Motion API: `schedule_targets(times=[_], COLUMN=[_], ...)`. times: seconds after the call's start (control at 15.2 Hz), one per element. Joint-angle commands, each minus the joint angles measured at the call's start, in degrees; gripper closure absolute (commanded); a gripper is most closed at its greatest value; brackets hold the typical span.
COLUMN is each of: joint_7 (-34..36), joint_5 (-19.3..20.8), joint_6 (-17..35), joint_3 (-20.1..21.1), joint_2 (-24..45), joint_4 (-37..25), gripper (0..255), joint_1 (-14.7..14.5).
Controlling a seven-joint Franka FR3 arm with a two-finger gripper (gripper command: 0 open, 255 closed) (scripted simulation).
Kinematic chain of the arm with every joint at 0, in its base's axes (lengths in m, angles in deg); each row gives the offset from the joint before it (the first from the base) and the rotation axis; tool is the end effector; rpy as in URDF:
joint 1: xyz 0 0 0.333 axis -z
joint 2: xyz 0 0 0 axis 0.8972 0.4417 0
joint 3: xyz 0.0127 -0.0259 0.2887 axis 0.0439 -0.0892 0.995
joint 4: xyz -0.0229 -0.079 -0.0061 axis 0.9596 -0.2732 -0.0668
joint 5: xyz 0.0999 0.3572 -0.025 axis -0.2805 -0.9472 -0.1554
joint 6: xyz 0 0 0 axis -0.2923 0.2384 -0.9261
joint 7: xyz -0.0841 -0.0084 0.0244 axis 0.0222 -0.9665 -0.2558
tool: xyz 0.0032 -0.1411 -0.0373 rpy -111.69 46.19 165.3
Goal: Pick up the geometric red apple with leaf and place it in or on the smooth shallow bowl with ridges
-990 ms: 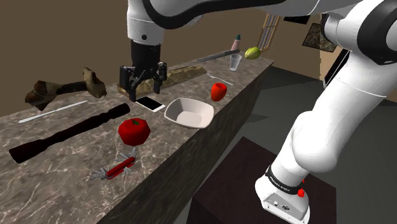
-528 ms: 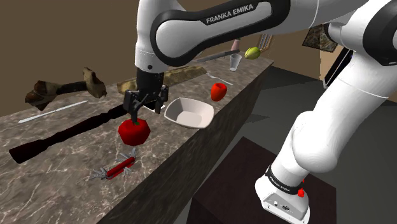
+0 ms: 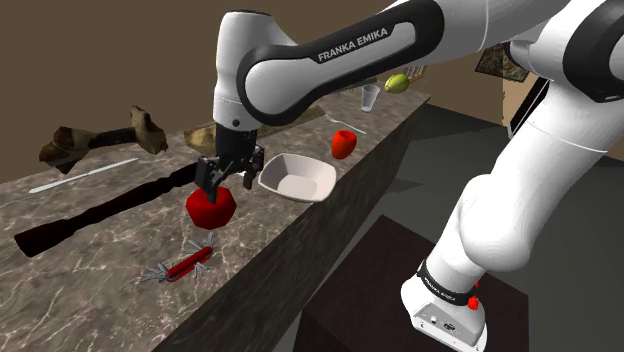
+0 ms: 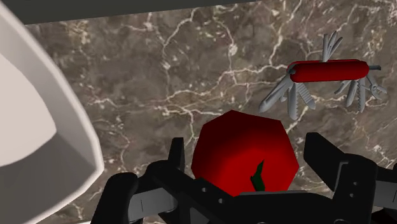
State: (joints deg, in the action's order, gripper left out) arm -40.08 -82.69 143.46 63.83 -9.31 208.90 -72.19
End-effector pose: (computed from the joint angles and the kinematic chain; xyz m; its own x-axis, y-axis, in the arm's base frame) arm 0.4449 0.2702 0.3783 0.9997 0.0013 0.0238 0.0045 -0.9905 -0.1376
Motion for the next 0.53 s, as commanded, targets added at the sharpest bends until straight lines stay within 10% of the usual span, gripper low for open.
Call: schedule_targets(times=[0.0,0.2,0.26,0.46], joint_7=[0.01,0.01,0.01,0.01], joint_5=[0.01,0.01,0.01,0.01], joint_6=[0.08,0.07,0.07,0.07], joint_3=[0.01,0.0,0.0,0.0], joint_2=[0.04,0.03,0.03,0.03], joint_4=[0.03,0.02,0.02,0.02], gripper=[0,0,255,255], joint_1=[0.0,0.0,0.0,0.0])
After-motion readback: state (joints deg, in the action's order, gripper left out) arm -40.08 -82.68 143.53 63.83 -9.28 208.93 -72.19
